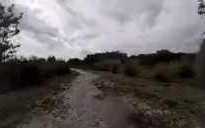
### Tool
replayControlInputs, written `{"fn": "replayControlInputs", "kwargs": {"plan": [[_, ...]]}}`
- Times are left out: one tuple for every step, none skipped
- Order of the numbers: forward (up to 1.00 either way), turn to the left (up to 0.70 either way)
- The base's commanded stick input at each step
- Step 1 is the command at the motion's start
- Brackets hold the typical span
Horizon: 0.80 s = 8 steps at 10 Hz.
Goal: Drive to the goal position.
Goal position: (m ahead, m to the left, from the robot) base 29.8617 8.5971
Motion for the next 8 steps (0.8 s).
{"fn": "replayControlInputs", "kwargs": {"plan": [[0.85, 0.00], [0.85, 0.00], [0.85, 0.00], [0.85, 0.00], [0.85, 0.00], [0.85, 0.00], [0.85, 0.00], [0.85, 0.00]]}}
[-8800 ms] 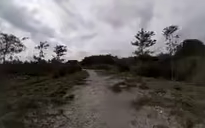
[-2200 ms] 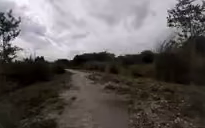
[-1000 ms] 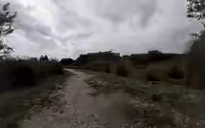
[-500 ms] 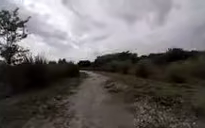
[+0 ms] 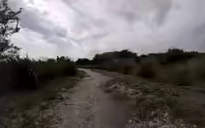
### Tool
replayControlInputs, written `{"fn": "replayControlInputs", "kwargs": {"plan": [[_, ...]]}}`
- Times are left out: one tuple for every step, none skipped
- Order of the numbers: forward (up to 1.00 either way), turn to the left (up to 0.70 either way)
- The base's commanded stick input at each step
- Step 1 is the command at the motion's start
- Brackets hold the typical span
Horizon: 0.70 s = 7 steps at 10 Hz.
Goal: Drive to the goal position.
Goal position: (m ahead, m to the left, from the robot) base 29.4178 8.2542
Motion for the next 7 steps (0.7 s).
{"fn": "replayControlInputs", "kwargs": {"plan": [[0.85, 0.00], [0.85, 0.00], [0.85, 0.00], [0.85, 0.00], [0.85, 0.00], [0.85, 0.00], [0.85, 0.00]]}}
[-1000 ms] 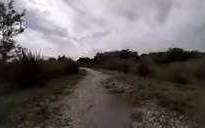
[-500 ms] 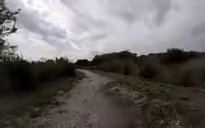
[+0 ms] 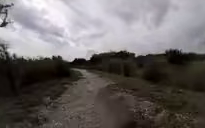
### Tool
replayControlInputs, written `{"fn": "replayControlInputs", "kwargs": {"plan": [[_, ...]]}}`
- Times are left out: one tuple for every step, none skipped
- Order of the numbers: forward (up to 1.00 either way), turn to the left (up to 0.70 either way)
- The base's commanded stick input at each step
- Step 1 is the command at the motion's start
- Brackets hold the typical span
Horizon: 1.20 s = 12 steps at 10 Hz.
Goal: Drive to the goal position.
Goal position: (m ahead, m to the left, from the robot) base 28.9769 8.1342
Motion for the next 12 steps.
{"fn": "replayControlInputs", "kwargs": {"plan": [[0.85, 0.00], [0.85, 0.00], [0.85, 0.00], [0.85, 0.00], [0.85, 0.06], [0.85, 0.27], [0.85, 0.34], [0.85, 0.34], [0.85, 0.31], [0.85, 0.15], [0.85, 0.02], [0.85, 0.00]]}}
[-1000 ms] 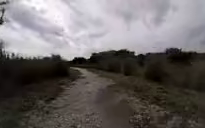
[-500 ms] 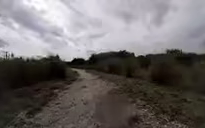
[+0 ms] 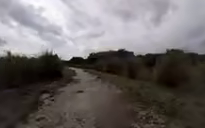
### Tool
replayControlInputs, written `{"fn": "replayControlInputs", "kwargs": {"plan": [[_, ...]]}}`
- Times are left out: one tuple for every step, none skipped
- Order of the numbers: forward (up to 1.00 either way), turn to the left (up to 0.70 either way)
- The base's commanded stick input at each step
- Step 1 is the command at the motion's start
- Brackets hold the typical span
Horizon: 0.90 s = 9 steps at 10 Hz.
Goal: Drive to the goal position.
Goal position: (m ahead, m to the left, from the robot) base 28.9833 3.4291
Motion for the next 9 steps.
{"fn": "replayControlInputs", "kwargs": {"plan": [[0.85, 0.00], [0.85, 0.00], [0.85, 0.00], [0.85, 0.00], [0.85, 0.00], [0.85, 0.00], [0.85, 0.00], [0.85, 0.00], [0.85, 0.00]]}}
